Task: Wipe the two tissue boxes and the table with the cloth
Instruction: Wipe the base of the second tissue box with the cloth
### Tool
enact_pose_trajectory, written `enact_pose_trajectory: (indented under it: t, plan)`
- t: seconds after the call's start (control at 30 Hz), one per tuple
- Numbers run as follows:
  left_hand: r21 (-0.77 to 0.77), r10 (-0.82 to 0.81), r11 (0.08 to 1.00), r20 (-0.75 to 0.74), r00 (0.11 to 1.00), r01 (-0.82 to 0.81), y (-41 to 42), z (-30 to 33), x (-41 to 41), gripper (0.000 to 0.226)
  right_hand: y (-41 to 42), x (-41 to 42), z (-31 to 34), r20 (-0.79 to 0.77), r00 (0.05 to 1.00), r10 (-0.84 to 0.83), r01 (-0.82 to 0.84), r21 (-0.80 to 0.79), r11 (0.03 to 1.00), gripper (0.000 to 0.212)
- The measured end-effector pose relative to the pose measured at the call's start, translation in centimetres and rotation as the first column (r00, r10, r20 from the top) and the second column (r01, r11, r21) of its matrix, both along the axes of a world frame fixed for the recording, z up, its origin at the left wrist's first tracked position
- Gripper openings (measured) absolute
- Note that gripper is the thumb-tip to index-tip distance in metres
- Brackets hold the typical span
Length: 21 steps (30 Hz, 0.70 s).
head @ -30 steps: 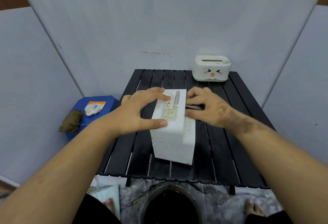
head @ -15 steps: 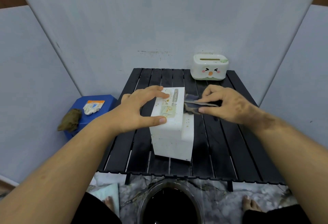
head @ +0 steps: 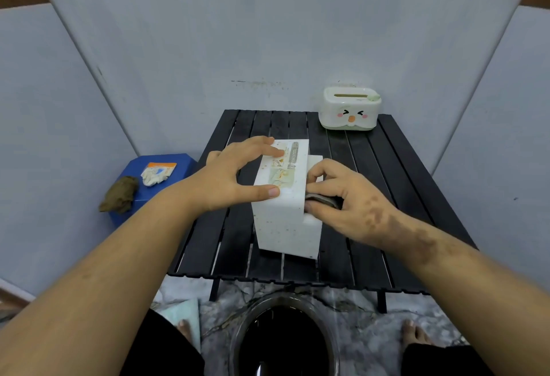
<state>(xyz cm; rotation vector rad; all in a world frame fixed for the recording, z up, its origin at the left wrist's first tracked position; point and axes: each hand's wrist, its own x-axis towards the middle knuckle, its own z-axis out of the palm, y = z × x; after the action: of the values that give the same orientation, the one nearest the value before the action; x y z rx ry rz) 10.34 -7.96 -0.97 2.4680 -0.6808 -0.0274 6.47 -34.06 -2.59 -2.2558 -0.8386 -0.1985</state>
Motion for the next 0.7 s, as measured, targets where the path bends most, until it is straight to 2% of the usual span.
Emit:
enact_pose_trajectory:
  t: [0.1, 0.2, 0.3, 0.37, 0.5, 0.6, 0.7]
  plan:
    - [0.002, 0.008, 1.000, -0.005, 1.000, -0.008, 0.0, 0.0, -0.1, 0.072, -1.0, 0.7, 0.7, -0.004, 0.999, 0.038, -0.039, -0.115, 0.993, 0.018]
    - [-0.027, 0.003, 1.000, -0.034, 0.999, -0.004, 0.0, -0.1, -0.1, 0.072, -2.2, 1.1, 1.2, -0.047, 0.998, -0.044, 0.041, -0.061, 0.997, 0.023]
    - [-0.023, 0.007, 1.000, -0.019, 1.000, -0.007, 0.0, -0.1, 0.0, 0.073, 0.5, 0.6, -0.1, 0.024, 0.993, -0.112, 0.113, -0.022, 0.993, 0.019]
    - [-0.016, 0.008, 1.000, -0.009, 1.000, -0.008, 0.0, 0.0, 0.1, 0.072, 1.2, 0.3, -0.5, 0.018, 0.996, -0.089, 0.090, -0.030, 0.995, 0.022]
    - [-0.006, 0.008, 1.000, -0.013, 1.000, -0.009, 0.0, 0.1, -0.1, 0.071, -2.6, 0.9, 0.7, -0.072, 0.995, -0.067, 0.064, -0.042, 0.997, 0.028]
    - [-0.014, 0.012, 1.000, -0.017, 1.000, -0.012, -0.2, 0.1, -0.2, 0.071, -1.5, 0.7, 0.2, -0.006, 0.992, -0.130, 0.130, -0.021, 0.991, 0.022]
    - [-0.009, 0.015, 1.000, -0.011, 1.000, -0.015, -0.2, 0.1, -0.2, 0.071, 1.2, 0.2, -1.0, 0.082, 0.991, -0.106, 0.114, -0.091, 0.989, 0.019]
